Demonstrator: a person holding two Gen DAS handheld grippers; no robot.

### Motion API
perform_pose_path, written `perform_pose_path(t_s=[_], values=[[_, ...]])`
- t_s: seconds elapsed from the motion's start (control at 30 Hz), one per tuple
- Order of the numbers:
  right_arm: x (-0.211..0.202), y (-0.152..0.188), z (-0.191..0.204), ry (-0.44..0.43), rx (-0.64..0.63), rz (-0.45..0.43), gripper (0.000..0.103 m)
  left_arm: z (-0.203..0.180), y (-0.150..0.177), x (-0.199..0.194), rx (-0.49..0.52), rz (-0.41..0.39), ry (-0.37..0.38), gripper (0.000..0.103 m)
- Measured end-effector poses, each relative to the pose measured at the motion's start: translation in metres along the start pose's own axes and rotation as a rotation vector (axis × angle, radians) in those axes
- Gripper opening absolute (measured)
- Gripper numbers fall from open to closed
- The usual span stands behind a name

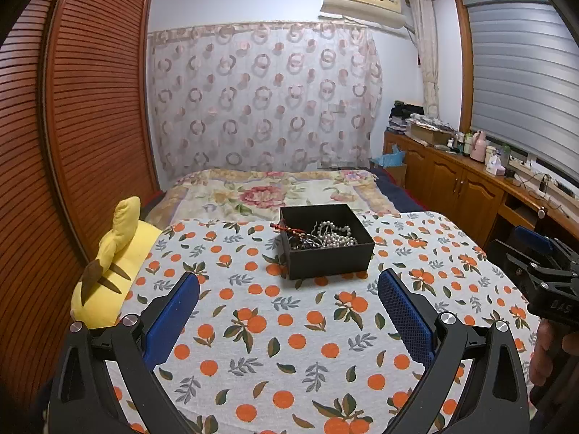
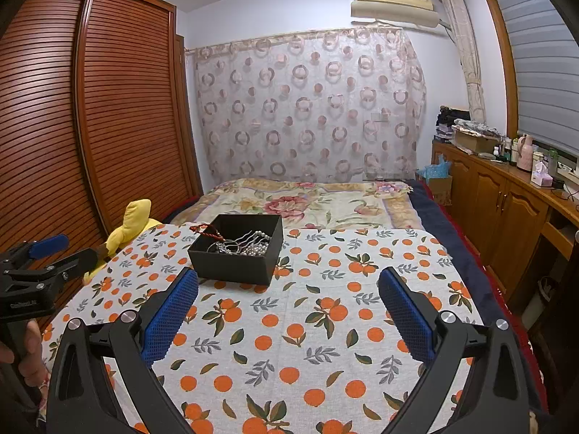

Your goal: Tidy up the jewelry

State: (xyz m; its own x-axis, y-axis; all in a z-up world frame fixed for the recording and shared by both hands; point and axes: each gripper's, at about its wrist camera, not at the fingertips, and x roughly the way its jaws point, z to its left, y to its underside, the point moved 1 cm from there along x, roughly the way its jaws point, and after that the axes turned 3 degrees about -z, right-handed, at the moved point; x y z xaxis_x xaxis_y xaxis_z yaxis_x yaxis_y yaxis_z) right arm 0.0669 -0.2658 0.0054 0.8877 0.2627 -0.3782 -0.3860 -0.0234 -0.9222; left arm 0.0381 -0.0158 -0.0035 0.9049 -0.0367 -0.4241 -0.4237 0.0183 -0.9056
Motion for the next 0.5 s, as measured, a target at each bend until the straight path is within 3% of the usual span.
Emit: perform_pose_path(t_s=[0.5], values=[[-0.0005,-0.0001,-0.0004,0.0,0.001,-0.001,0.1,-0.0029,-0.002,-0.0031,0.003,-0.007,0.002,0.095]])
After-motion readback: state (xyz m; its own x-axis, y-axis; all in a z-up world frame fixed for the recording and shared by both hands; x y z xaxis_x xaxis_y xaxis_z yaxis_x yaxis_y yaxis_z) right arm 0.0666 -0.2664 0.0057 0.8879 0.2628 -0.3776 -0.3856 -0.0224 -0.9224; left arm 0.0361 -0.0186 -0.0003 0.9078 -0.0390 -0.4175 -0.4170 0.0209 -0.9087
